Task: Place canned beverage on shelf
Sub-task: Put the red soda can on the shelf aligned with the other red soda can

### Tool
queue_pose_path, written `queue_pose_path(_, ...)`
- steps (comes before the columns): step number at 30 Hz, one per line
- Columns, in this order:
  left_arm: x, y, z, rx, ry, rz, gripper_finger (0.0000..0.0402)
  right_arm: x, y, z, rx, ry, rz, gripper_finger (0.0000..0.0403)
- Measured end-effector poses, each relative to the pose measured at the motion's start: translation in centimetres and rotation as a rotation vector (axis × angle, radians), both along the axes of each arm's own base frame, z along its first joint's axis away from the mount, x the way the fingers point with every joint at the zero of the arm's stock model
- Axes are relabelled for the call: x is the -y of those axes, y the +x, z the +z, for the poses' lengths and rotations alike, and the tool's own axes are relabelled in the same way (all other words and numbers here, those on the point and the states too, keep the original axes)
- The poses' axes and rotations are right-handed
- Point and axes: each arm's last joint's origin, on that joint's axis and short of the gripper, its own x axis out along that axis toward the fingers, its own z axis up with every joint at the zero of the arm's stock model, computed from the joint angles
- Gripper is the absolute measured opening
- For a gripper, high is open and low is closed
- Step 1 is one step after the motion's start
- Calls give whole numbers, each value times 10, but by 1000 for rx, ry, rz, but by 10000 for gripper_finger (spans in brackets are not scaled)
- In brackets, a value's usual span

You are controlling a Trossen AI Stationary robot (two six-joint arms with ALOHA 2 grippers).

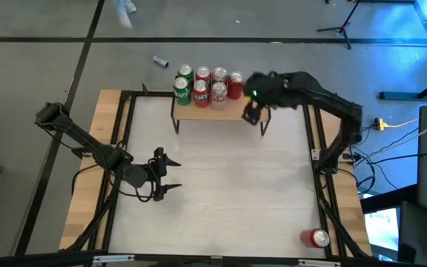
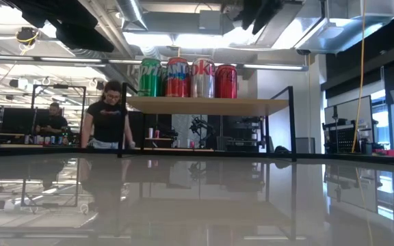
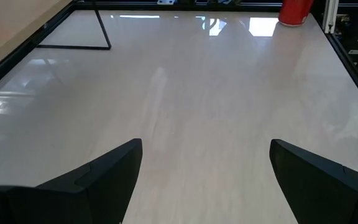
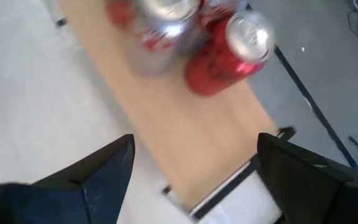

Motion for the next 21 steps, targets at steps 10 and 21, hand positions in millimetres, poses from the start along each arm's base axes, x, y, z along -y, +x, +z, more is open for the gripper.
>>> queue_pose_path(10, 2, 3, 3, 39, -1, -14, 343, -91, -26, -14, -39, 65, 106, 335)
queue_pose_path(21, 14, 22, -5, 86, 13, -79, 343, -176, -57, -53, -117, 211, 131, 335)
